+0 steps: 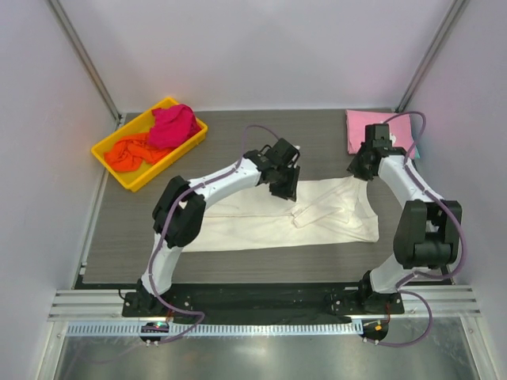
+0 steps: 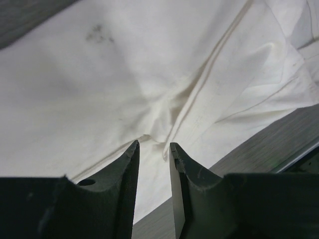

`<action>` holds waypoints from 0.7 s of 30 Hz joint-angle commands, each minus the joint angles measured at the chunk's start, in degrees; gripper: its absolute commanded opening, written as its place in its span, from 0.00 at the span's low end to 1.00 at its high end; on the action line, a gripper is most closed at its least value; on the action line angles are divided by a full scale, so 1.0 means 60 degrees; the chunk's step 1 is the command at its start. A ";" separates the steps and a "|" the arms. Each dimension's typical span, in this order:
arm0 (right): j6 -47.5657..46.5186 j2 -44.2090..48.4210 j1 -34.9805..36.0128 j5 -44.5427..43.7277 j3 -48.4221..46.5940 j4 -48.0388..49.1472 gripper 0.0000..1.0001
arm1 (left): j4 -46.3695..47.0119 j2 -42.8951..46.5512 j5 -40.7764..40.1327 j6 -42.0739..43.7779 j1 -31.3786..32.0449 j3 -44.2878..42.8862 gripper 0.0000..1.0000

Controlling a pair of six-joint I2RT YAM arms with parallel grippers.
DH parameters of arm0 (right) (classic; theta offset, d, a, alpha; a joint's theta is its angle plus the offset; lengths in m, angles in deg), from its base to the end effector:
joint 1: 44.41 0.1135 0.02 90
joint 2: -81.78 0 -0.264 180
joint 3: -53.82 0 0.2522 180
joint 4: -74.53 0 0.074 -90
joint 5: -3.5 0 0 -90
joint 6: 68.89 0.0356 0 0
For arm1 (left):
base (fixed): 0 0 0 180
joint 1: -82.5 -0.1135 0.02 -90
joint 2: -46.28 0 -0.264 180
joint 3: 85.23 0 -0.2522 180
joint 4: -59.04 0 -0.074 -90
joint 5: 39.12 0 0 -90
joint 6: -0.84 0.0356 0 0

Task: Fold and stack the t-shirts
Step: Fold the tshirt

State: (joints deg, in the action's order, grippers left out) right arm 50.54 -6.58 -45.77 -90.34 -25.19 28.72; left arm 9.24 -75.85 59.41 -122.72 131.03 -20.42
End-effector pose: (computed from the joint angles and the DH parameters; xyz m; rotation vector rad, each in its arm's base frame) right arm 0.3237 -0.0101 0.2465 0.6983 2.4358 0.1104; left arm 0.3077 -0.3562 0.2153 0.4140 2.6862 -0.6858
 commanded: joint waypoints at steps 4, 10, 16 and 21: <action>-0.0671 -0.1634 -0.0080 -0.1030 -0.1311 0.0844 0.29 | -0.0294 0.0243 -0.0251 0.0218 -0.1581 0.0262 0.31; -0.1038 -0.2953 -0.0226 -0.1630 -0.1357 0.1326 0.29 | -0.0294 -0.0007 -0.0441 0.0188 -0.2652 0.0820 0.31; -0.1228 -0.3920 -0.0329 -0.1427 -0.1048 0.2030 0.28 | -0.0876 -0.0241 -0.1624 0.0115 -0.2961 0.1259 0.30; -0.1243 -0.4214 -0.0271 -0.0519 -0.0916 0.2704 0.28 | -0.1157 0.0621 -0.2752 0.0042 -0.3137 0.2662 0.30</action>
State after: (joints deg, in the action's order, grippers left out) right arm 43.89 -28.79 -47.48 -96.52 -32.12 40.19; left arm 7.78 -74.77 50.45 -122.22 112.87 -9.78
